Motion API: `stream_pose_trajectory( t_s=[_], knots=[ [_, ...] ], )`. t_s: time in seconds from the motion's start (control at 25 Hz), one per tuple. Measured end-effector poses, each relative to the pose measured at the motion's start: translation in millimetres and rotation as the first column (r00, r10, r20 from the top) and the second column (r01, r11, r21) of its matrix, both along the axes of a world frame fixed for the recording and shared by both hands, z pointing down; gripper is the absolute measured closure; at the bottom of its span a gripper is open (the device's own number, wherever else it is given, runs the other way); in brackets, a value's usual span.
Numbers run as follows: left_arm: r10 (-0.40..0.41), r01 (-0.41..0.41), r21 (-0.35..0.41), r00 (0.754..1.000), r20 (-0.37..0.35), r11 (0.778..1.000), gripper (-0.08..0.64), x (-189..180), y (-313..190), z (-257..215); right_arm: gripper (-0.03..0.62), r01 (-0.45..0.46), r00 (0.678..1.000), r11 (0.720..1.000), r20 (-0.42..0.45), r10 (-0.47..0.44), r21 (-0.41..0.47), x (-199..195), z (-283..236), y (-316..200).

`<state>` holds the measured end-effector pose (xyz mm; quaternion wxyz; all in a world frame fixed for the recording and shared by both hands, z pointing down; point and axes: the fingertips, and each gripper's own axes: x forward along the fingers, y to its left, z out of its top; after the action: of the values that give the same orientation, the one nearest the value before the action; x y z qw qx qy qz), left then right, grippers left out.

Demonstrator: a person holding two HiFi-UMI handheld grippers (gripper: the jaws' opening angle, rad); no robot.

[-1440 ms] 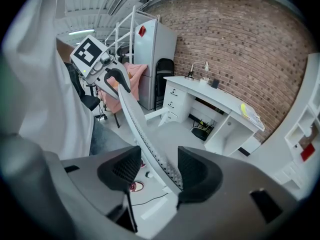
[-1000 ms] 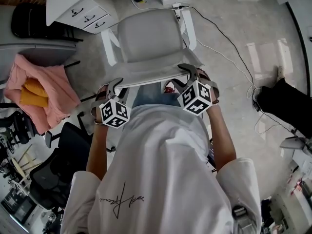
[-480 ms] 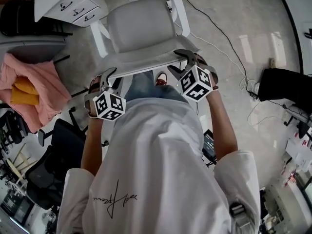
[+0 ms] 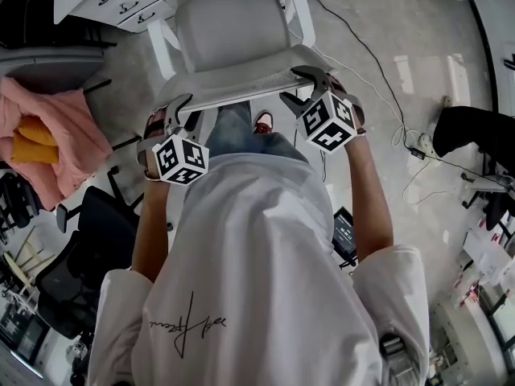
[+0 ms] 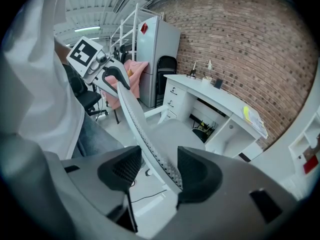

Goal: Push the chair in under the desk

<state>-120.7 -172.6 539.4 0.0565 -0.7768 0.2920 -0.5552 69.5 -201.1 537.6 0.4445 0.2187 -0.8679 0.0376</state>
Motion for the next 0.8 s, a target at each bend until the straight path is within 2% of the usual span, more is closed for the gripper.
stream_pose_trajectory(
  t_s=[0.8],
  knots=[
    [-0.013,0.013,0.046,1.0,0.0,0.999,0.408,-8,-49,1,0.347,-0.014,1.0,1.0,-0.026,0.015,0.021,-7,2,-47]
  ],
)
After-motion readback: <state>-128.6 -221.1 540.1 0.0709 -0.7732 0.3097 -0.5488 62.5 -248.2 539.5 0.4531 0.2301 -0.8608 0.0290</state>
